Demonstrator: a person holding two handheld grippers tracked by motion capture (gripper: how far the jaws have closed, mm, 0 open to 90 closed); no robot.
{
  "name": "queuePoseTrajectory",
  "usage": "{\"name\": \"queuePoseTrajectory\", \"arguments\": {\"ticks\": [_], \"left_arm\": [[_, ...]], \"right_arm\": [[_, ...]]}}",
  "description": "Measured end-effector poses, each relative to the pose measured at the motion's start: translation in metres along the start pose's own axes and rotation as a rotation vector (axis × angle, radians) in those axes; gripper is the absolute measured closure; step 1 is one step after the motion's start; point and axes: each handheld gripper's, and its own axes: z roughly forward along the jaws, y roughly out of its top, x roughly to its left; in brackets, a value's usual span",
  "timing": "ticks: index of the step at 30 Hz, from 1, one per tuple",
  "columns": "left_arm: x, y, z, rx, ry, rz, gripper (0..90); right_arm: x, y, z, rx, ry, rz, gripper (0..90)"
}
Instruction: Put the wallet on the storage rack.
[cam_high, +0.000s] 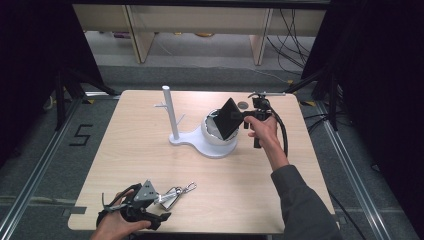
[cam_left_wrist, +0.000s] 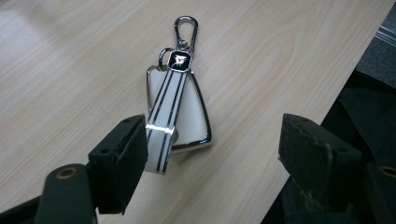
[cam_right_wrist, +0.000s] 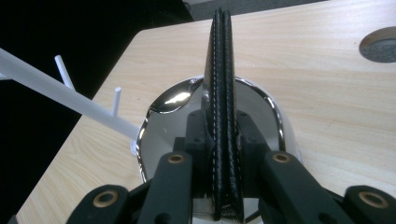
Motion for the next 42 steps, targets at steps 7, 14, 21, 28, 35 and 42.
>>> {"name": "queuePoseTrajectory", "arguments": {"ticks": [7,14,21,28,35,42], "left_arm": [[0.000,0.000,0.001,0.018,-0.013,0.016,23.8],[0.001,0.000,0.001,0.027,-0.006,0.022,23.8],[0.000,-0.001,0.003,0.018,-0.015,0.010,23.8],[0.000,-0.002,0.003,0.017,-0.015,-0.002,23.5],[0.001,-0.002,0.003,0.020,-0.019,0.009,23.2],[0.001,-0.002,0.004,0.011,-0.006,-0.001,23.1]], "right_arm": [[-0.001,-0.006,0.013,0.020,-0.007,-0.005,78.8],[-0.001,-0.010,0.022,0.039,-0.012,-0.007,78.6],[-0.005,-0.009,0.025,0.047,-0.028,-0.010,74.5],[-0.006,-0.007,0.021,0.054,-0.098,-0.056,56.3],[-0.011,-0.006,0.004,0.031,-0.121,-0.055,42.3],[-0.013,-0.010,-0.015,0.002,-0.091,-0.038,39.1]]}}
